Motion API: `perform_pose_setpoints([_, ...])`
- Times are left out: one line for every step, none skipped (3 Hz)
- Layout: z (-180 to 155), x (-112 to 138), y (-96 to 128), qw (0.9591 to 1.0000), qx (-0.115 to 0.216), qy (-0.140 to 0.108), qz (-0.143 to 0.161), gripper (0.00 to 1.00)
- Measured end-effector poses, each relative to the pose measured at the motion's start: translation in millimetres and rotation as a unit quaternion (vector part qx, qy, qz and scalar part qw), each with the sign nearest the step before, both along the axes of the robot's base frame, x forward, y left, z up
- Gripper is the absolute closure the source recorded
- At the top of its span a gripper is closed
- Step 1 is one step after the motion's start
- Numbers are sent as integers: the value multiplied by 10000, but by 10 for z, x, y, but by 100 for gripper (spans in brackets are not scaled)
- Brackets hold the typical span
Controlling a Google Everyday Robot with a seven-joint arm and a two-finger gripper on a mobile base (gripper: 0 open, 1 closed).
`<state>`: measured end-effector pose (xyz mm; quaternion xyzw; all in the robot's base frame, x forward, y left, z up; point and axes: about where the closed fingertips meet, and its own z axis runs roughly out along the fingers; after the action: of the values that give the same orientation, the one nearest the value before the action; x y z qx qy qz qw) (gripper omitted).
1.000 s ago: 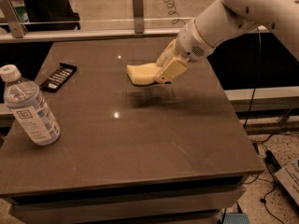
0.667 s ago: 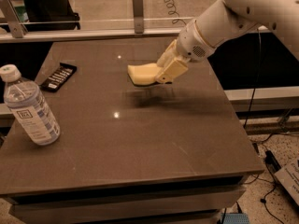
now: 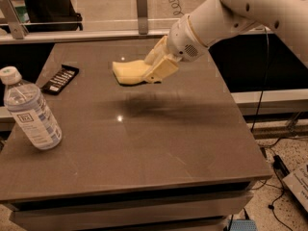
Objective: Move sponge near blue plastic bottle
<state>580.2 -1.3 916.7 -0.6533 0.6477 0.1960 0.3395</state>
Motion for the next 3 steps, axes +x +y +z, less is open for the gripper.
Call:
perform_pose_setpoints([67,-177,498,9990,205,-129,383,100])
perform_pose_setpoints([-59,-343,917,9972,215,-113,709,100])
perform_pose_setpoints([-228,-507,1184,9957,179,-31,912,100])
